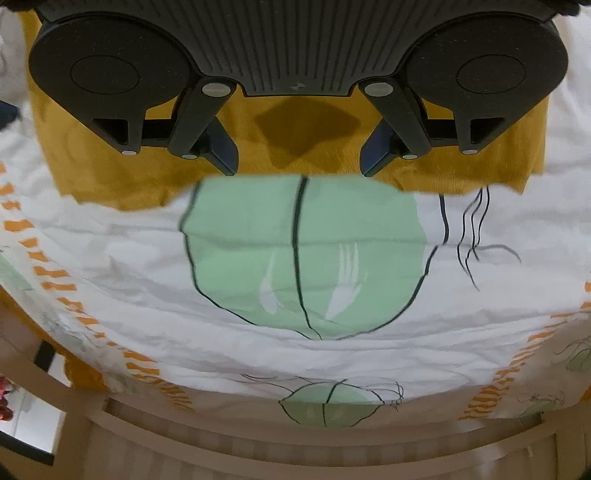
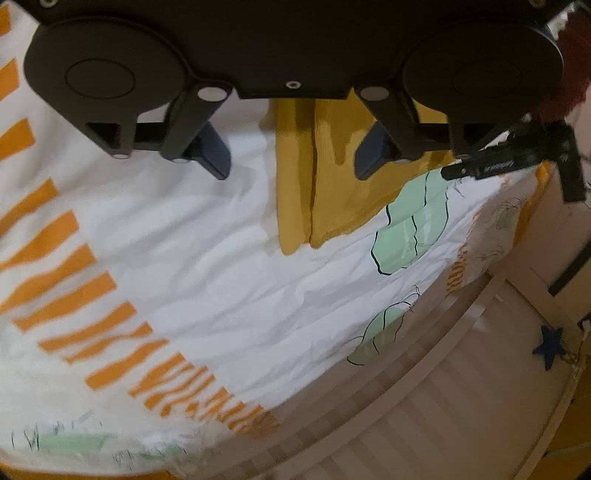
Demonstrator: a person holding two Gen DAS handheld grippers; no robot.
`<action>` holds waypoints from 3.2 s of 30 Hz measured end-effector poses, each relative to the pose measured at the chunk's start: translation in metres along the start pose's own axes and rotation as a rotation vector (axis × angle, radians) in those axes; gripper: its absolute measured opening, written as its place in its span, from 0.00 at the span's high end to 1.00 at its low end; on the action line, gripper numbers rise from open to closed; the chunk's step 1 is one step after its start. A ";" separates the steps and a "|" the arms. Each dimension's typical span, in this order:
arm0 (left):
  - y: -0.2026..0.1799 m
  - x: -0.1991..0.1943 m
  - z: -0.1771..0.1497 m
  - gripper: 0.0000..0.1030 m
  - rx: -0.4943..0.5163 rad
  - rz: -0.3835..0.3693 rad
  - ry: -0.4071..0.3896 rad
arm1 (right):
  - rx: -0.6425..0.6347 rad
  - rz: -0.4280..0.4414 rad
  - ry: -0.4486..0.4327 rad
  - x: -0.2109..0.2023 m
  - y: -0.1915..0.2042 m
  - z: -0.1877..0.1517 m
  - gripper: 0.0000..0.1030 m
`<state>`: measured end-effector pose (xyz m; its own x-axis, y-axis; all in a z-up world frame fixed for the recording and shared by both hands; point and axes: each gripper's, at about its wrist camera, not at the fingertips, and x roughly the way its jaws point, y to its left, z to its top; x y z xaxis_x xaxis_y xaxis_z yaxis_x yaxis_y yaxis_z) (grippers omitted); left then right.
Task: Fold small clothes
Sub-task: 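Smooth the folded sweater flat with both tools open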
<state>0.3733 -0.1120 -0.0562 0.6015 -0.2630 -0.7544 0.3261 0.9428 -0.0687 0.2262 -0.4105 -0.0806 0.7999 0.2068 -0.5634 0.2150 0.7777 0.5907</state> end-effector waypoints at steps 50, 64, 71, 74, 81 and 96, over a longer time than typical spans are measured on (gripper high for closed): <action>-0.038 -0.021 -0.114 0.00 0.018 0.027 0.069 | -0.124 -0.022 0.252 0.019 0.025 -0.021 0.00; -0.042 -0.015 -0.109 0.00 0.023 0.053 0.108 | 0.011 0.107 0.311 0.017 0.003 -0.011 0.00; -0.045 -0.012 -0.105 0.00 0.021 0.070 0.131 | 0.051 0.134 0.319 0.018 -0.002 -0.009 0.00; -0.045 -0.012 -0.105 0.00 0.020 0.076 0.133 | 0.057 0.143 0.318 0.018 -0.003 -0.009 0.00; -0.043 -0.011 -0.104 0.00 0.022 0.066 0.136 | 0.097 0.179 0.299 0.020 -0.010 -0.008 0.00; -0.036 -0.022 -0.113 0.00 0.018 0.013 0.058 | 0.066 0.255 0.205 0.032 0.004 -0.019 0.00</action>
<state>0.2661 -0.1168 -0.1104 0.5631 -0.2376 -0.7915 0.3320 0.9421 -0.0466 0.2415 -0.3894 -0.1071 0.7045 0.5101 -0.4934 0.0635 0.6471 0.7597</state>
